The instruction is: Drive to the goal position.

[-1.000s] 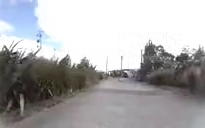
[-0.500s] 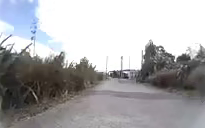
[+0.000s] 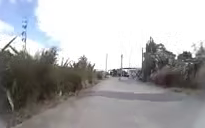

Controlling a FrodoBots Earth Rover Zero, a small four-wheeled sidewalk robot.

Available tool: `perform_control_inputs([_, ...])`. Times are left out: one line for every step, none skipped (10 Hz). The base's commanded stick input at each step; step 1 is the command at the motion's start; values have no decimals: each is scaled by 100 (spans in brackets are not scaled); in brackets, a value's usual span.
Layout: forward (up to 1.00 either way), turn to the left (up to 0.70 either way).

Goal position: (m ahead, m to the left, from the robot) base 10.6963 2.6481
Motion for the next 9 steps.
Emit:
perform_control_inputs([85, 0])
perform_control_inputs([85, 0])
perform_control_inputs([85, 0])
perform_control_inputs([85, 0])
perform_control_inputs([85, 0])
perform_control_inputs([85, 0])
perform_control_inputs([85, 0])
perform_control_inputs([85, 0])
perform_control_inputs([85, 0])
